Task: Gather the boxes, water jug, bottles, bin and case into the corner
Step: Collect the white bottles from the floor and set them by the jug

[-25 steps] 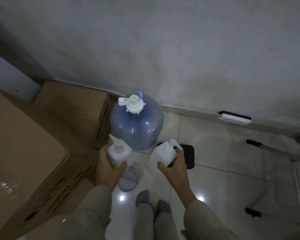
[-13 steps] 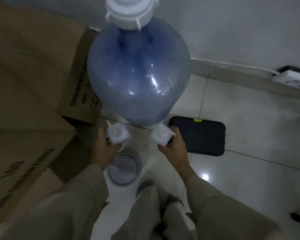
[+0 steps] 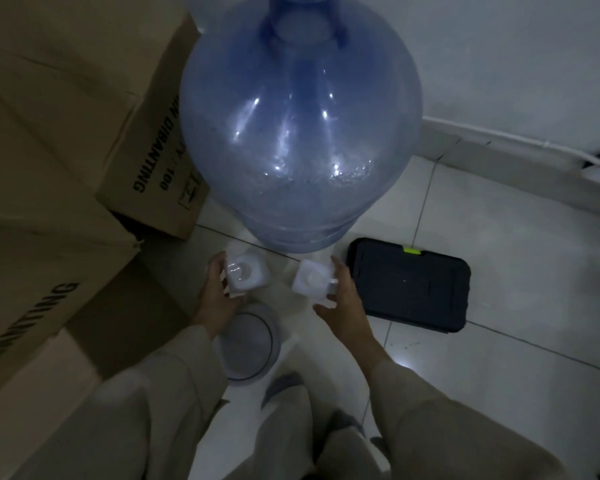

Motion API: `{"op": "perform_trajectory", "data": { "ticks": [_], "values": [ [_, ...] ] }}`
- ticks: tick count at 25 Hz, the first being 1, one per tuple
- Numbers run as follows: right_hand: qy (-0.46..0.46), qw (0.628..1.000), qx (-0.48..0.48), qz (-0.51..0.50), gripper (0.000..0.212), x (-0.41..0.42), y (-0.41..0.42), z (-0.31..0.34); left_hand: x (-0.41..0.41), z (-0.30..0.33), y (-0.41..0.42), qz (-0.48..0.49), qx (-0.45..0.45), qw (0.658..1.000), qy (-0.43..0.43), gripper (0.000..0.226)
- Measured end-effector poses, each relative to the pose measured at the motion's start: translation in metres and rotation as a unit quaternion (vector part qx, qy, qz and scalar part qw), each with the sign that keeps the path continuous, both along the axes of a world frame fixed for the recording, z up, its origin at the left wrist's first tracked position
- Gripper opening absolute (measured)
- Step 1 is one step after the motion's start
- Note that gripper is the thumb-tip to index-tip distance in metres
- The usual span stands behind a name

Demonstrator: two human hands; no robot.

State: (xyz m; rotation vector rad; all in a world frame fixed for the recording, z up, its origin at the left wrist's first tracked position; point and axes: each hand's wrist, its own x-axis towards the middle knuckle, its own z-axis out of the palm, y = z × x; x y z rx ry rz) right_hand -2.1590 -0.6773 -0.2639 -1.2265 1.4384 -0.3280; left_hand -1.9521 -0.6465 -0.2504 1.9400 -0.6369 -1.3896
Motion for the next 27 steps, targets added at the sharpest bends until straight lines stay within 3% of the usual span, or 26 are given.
{"op": "perform_trajectory", "data": {
  "ticks": [3, 5, 11, 18, 22, 27],
  "values": [
    [0.001, 0.996, 0.077, -0.041, 0.093, -0.004, 0.007, 0.040, 0.007, 0.033, 0.015, -0.004, 0.025, 1.000, 0.012, 0.093],
    [0.002, 0.993, 0.106, -0.048, 0.086, -0.001, 0.014, 0.087, 0.011, 0.071, 0.032, 0.002, 0.045, 0.999, 0.000, 0.086],
    [-0.010, 0.997, 0.063, 0.046, 0.054, 0.027, 0.018, 0.250, 0.000, 0.241, 0.067, 0.040, 0.071, 0.997, -0.010, 0.041],
    [-0.072, 0.978, -0.007, 0.195, 0.036, 0.082, 0.047, 0.422, 0.005, 0.432, 0.132, 0.184, 0.012, 0.976, -0.117, 0.025],
    [-0.101, 0.943, -0.017, 0.317, 0.030, 0.122, 0.096, 0.493, 0.021, 0.503, 0.214, 0.311, 0.006, 0.938, -0.156, 0.022],
    [-0.085, 0.862, -0.059, 0.496, 0.028, 0.196, 0.174, 0.533, 0.060, 0.541, 0.335, 0.455, 0.020, 0.871, -0.183, 0.014]
  ]
}}
